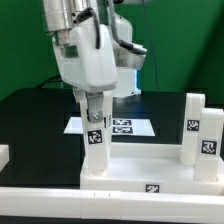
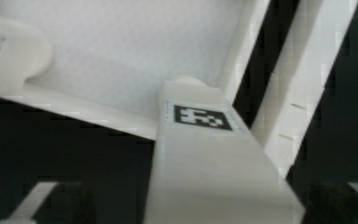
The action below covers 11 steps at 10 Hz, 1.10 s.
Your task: Assemble desk
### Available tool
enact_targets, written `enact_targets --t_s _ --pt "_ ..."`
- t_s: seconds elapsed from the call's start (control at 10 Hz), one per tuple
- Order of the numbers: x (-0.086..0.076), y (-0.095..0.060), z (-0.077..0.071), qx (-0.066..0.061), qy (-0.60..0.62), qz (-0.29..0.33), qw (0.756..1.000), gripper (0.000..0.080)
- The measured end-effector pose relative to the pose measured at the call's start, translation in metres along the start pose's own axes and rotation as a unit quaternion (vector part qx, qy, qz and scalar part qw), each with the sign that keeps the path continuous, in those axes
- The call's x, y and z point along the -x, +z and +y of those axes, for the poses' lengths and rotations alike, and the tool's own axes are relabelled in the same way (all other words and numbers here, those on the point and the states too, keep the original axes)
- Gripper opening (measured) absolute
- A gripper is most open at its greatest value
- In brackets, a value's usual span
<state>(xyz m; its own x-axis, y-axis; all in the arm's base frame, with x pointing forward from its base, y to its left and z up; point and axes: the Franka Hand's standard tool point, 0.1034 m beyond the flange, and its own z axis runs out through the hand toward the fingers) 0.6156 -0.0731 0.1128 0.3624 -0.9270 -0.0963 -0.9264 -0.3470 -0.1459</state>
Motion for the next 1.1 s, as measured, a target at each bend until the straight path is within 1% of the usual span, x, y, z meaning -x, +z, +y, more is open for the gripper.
enact_targets --t_s 0.1,0.2,0.3,0.4,0.7,0.9,1.0,1.1 --pt "0.0011 0.0002 -0.0005 0.000 -0.046 0.000 0.999 0.0623" --pt "0.0035 0.0008 -0.0018 0.000 -0.098 -0.001 0.995 0.0645" --pt "0.0083 0.0018 -0.0040 0.005 -0.152 0.001 0.988 0.0649" --pt "0.0108 0.0020 -0.0056 0.005 -0.202 0.001 0.979 0.0649" --pt "0.0100 0.0009 -0.0067 0.005 -0.354 0.002 0.935 0.0649" --pt "0.0083 0.0016 -0.0044 0.006 -0.418 0.002 0.909 0.0649" --pt "0.0085 0.0020 -0.0040 0.007 -0.437 0.002 0.899 0.0649" --pt "0.0079 0.0023 -0.0033 0.014 -0.485 0.003 0.874 0.0649"
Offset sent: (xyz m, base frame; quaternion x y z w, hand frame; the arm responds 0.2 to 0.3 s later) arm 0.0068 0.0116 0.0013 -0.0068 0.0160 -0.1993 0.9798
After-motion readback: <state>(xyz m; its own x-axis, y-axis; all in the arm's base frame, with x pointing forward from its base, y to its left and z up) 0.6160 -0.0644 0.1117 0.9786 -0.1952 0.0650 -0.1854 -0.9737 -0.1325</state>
